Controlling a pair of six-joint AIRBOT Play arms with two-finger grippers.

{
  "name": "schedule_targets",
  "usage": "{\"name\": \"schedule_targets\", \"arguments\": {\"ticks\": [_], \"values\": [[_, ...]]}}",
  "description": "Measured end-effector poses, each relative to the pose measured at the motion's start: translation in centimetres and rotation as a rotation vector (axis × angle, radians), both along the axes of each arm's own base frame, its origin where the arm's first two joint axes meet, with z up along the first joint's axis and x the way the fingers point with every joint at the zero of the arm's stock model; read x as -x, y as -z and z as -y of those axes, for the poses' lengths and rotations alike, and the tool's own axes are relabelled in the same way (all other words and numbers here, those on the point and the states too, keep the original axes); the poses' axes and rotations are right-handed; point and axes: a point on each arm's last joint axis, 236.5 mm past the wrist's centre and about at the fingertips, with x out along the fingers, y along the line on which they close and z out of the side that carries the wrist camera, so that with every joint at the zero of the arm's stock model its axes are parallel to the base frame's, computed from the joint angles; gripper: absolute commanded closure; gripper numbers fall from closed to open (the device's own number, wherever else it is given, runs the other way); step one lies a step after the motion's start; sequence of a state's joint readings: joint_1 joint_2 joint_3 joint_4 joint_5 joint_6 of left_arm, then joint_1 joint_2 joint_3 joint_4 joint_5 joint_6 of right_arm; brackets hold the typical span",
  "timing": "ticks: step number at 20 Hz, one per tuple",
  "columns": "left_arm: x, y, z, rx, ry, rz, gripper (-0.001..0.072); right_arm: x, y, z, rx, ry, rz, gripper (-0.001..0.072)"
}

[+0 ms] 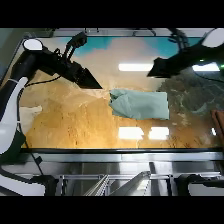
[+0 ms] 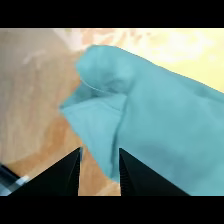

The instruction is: Fold the shirts.

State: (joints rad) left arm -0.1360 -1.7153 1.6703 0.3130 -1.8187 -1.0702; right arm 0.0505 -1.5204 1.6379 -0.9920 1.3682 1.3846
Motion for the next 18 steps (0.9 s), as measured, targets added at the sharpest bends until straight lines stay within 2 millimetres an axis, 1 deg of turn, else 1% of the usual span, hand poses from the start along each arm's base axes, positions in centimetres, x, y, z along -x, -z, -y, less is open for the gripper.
{"name": "schedule_targets", "arguments": {"ticks": [1, 2, 3, 4, 6, 7, 8, 9, 10, 12, 13, 15, 18], "values": [[0.4, 0.2, -0.6, 0.002, -0.018, -0.012, 0.0687, 0.6, 0.1, 2.4, 0.020, 0.035, -0.019, 0.0432], [0.7, 0.5, -1.3, 0.005, -0.044, -0.020, 0.0687, 1.3, 0.3, 4.4, 0.033, 0.068, -0.038, 0.0413], [1.1, 0.6, -2.0, 0.006, -0.069, -0.029, 0.0687, 2.0, 0.7, 6.4, 0.046, 0.096, -0.052, 0.0222], [1.5, 0.8, -2.8, 0.009, -0.099, -0.034, 0.0687, 2.8, 1.4, 8.2, 0.055, 0.121, -0.074, 0.0014], [2.0, 1.0, -4.4, 0.013, -0.156, -0.040, 0.0687, 4.7, 3.4, 11.7, 0.059, 0.186, -0.139, 0.0002], [2.3, 1.1, -5.1, 0.015, -0.185, -0.044, 0.0686, 5.6, 4.7, 12.9, 0.052, 0.218, -0.175, 0.0003], [2.7, 1.2, -5.7, 0.015, -0.211, -0.050, 0.0669, 6.4, 6.2, 14.0, 0.040, 0.253, -0.210, 0.0003], [3.0, 1.4, -6.2, 0.014, -0.237, -0.059, 0.0438, 7.0, 7.6, 14.7, 0.025, 0.280, -0.232, 0.0002], [3.3, 1.6, -6.6, 0.014, -0.259, -0.064, 0.0341, 7.5, 9.0, 15.3, 0.016, 0.299, -0.253, 0.0003], [3.8, 2.1, -7.1, 0.011, -0.296, -0.078, 0.0343, 8.2, 11.9, 15.8, 0.004, 0.314, -0.282, 0.0002], [4.0, 2.2, -7.2, 0.010, -0.305, -0.082, 0.0343, 8.4, 13.1, 15.7, -0.011, 0.312, -0.296, 0.0003], [4.2, 2.4, -7.4, 0.009, -0.321, -0.088, 0.0343, 8.3, 14.9, 15.3, -0.053, 0.305, -0.314, 0.0003], [4.4, 2.6, -7.5, 0.009, -0.328, -0.092, 0.0343, 7.8, 16.9, 14.0, -0.145, 0.295, -0.339, 0.0003]]}}
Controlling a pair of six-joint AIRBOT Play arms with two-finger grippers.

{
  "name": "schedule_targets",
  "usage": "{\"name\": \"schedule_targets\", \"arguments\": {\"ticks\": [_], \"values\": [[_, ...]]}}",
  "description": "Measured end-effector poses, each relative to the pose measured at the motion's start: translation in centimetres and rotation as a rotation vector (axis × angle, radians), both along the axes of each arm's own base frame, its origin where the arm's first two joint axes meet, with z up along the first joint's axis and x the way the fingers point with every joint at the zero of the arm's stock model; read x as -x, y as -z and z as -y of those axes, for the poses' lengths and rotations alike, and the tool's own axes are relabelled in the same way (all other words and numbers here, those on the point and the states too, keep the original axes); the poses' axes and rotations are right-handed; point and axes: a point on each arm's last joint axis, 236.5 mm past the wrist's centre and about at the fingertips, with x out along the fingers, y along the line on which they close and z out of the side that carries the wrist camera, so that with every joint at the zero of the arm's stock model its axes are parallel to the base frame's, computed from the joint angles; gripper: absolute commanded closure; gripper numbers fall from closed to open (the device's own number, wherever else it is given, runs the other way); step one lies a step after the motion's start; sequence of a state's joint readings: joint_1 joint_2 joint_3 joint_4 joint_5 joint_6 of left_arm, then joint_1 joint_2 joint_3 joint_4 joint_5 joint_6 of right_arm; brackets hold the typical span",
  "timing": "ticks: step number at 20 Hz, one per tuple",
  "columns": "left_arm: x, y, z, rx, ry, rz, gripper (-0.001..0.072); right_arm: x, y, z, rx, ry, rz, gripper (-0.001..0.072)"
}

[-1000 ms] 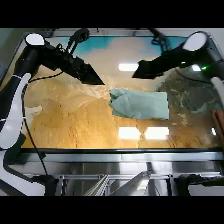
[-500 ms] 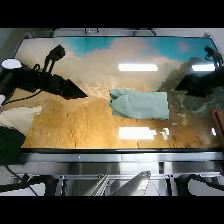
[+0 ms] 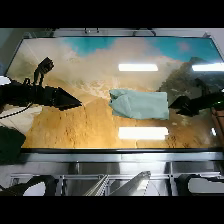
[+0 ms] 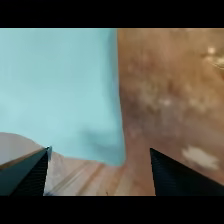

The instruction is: Fold the shirts.

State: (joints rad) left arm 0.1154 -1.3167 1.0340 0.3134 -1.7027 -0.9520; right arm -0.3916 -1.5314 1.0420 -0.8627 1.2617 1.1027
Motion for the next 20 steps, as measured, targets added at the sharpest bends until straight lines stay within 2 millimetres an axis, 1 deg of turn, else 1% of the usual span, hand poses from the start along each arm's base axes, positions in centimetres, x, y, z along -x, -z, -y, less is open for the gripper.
{"name": "schedule_targets", "arguments": {"ticks": [4, 6, 7, 8, 9, 10, 11, 13, 14, 16, 18, 19, 20], "values": [[0.1, 0.1, 0.0, 0.000, -0.004, -0.002, 0.0343, -0.3, 2.1, -1.2, -0.072, -0.003, -0.023, 0.0003], [0.1, 0.1, 0.0, 0.000, -0.005, -0.003, 0.0343, -0.5, 2.4, -2.4, -0.111, -0.013, -0.023, 0.0004], [0.1, 0.1, 0.0, 0.000, -0.005, -0.002, 0.0344, -0.8, 2.5, -3.2, -0.132, -0.019, -0.019, 0.0018], [0.0, 0.1, 0.0, -0.001, -0.007, -0.002, 0.0343, -1.1, 2.6, -4.0, -0.144, -0.025, -0.008, 0.0320], [0.0, 0.1, 0.0, -0.001, -0.006, -0.002, 0.0343, -1.5, 2.9, -4.6, -0.139, -0.031, 0.005, 0.0679], [0.0, 0.1, 0.0, -0.001, -0.007, -0.002, 0.0343, -2.0, 3.3, -5.4, -0.136, -0.034, 0.018, 0.0691], [0.0, 0.1, 0.0, -0.001, -0.006, -0.002, 0.0343, -2.6, 2.6, -6.5, -0.164, -0.041, 0.042, 0.0692], [0.1, 0.1, 0.0, 0.000, -0.004, -0.003, 0.0343, -3.5, 1.0, -8.3, -0.203, -0.070, 0.087, 0.0692], [0.1, 0.1, 0.0, -0.001, -0.004, -0.002, 0.0344, -4.0, -0.4, -8.8, -0.217, -0.086, 0.114, 0.0692], [0.1, 0.1, 0.0, 0.000, -0.003, -0.002, 0.0344, -5.3, -4.2, -9.1, -0.224, -0.107, 0.184, 0.0692], [0.1, 0.1, 0.0, 0.000, -0.003, -0.002, 0.0343, -6.8, -9.0, -7.7, -0.154, -0.111, 0.268, 0.0693], [0.1, 0.1, 0.0, 0.000, -0.003, -0.002, 0.0344, -7.7, -11.8, -6.4, -0.087, -0.101, 0.317, 0.0693], [0.1, 0.1, 0.0, 0.000, -0.004, -0.002, 0.0343, -8.2, -14.2, -4.8, -0.012, -0.083, 0.352, 0.0693]]}}
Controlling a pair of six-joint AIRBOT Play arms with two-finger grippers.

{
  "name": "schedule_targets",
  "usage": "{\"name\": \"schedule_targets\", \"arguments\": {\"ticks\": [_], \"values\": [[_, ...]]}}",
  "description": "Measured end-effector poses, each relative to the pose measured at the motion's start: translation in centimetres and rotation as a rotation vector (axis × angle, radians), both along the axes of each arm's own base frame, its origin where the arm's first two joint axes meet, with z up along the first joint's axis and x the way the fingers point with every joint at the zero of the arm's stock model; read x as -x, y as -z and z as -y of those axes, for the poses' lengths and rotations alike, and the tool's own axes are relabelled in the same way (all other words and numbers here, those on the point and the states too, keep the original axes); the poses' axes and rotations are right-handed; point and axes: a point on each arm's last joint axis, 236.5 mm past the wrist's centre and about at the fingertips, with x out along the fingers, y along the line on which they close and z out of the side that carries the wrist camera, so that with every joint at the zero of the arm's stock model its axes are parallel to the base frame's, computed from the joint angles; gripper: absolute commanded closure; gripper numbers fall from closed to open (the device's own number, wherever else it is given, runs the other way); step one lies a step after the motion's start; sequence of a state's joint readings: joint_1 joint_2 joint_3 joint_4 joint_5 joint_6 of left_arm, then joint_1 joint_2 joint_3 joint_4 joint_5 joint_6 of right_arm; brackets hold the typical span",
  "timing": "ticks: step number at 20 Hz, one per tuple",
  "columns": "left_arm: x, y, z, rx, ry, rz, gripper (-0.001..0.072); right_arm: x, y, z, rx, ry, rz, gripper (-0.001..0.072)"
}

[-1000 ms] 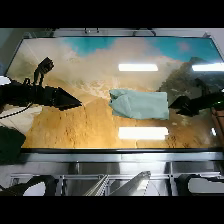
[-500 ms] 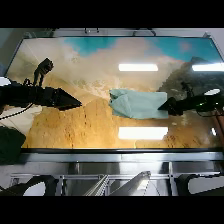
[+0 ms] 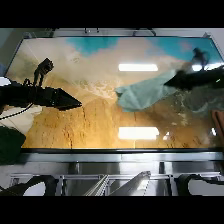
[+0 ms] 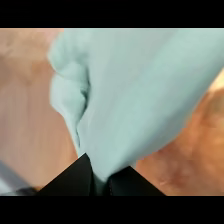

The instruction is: Fold the shirts.

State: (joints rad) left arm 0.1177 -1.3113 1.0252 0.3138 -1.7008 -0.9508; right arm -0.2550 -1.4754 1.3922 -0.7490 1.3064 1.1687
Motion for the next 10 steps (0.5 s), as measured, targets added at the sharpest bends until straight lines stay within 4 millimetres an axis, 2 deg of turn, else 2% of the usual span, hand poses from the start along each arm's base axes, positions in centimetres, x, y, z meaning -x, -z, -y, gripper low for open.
{"name": "schedule_targets", "arguments": {"ticks": [2, 3, 5, 6, 8, 10], "values": [[-0.1, 0.0, 0.0, -0.001, -0.003, 0.001, 0.0343, -1.0, -4.9, 5.5, 0.200, 0.160, 0.054, 0.0693], [-0.1, 0.0, 0.0, -0.001, -0.003, 0.002, 0.0344, -1.0, -7.2, 9.3, 0.312, 0.277, 0.069, 0.0693], [-0.1, 0.0, 0.0, -0.001, -0.004, 0.003, 0.0343, 0.1, -11.4, 16.1, 0.467, 0.494, 0.095, 0.0692], [-0.1, 0.0, 0.0, -0.001, -0.003, 0.004, 0.0344, 1.1, -12.8, 19.1, 0.513, 0.590, 0.092, 0.0692], [-0.1, 0.0, 0.0, -0.001, -0.004, 0.008, 0.0343, 3.8, -14.0, 24.7, 0.561, 0.778, 0.040, 0.0693], [-0.1, 0.0, 0.0, -0.001, -0.002, 0.008, 0.0343, 7.1, -13.4, 29.4, 0.561, 0.950, -0.055, 0.0692]]}}
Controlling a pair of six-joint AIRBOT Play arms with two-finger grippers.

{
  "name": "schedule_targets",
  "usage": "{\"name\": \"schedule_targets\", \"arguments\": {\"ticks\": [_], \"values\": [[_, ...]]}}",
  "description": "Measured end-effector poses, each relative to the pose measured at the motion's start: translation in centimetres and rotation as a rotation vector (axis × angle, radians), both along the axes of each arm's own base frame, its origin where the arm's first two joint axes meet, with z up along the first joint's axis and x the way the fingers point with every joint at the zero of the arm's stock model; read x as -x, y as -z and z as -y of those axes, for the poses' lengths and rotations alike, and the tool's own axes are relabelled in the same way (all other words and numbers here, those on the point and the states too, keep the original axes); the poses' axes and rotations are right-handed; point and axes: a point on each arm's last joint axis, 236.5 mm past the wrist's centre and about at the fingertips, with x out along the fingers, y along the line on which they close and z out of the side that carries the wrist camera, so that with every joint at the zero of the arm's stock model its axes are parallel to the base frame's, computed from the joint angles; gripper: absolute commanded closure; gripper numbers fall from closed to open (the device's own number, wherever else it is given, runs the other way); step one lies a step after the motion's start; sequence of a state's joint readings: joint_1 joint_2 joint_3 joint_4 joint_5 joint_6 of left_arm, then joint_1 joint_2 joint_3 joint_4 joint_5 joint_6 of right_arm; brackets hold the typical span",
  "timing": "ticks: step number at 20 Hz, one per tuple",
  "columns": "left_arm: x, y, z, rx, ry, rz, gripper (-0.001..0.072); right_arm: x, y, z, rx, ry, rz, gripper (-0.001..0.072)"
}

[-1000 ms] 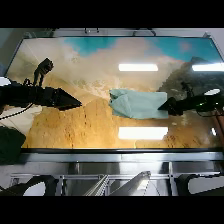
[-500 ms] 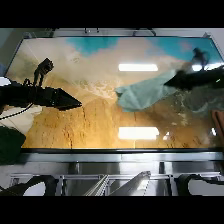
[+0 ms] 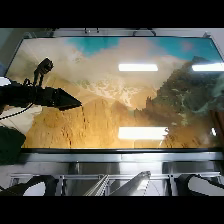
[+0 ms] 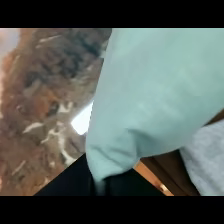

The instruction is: Fold the shirts.

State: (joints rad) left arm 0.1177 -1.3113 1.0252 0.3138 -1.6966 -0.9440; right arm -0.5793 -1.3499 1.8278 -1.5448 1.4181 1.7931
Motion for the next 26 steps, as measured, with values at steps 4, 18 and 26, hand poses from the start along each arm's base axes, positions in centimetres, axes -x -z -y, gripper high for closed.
{"name": "schedule_targets", "arguments": {"ticks": [4, 18, 26], "values": [[0.1, 0.0, 0.0, -0.002, 0.007, 0.001, 0.0343, 8.2, 4.1, 7.0, -0.082, 0.308, -0.133, 0.0692], [0.3, 0.1, -0.1, -0.005, 0.013, -0.003, 0.0343, 29.2, 19.1, 5.3, -0.331, 0.547, -0.643, 0.0013], [-2.2, -2.9, -0.2, -0.021, -0.024, 0.140, 0.0707, 18.6, 16.2, -0.9, -0.278, 0.242, -0.568, 0.0692]]}}
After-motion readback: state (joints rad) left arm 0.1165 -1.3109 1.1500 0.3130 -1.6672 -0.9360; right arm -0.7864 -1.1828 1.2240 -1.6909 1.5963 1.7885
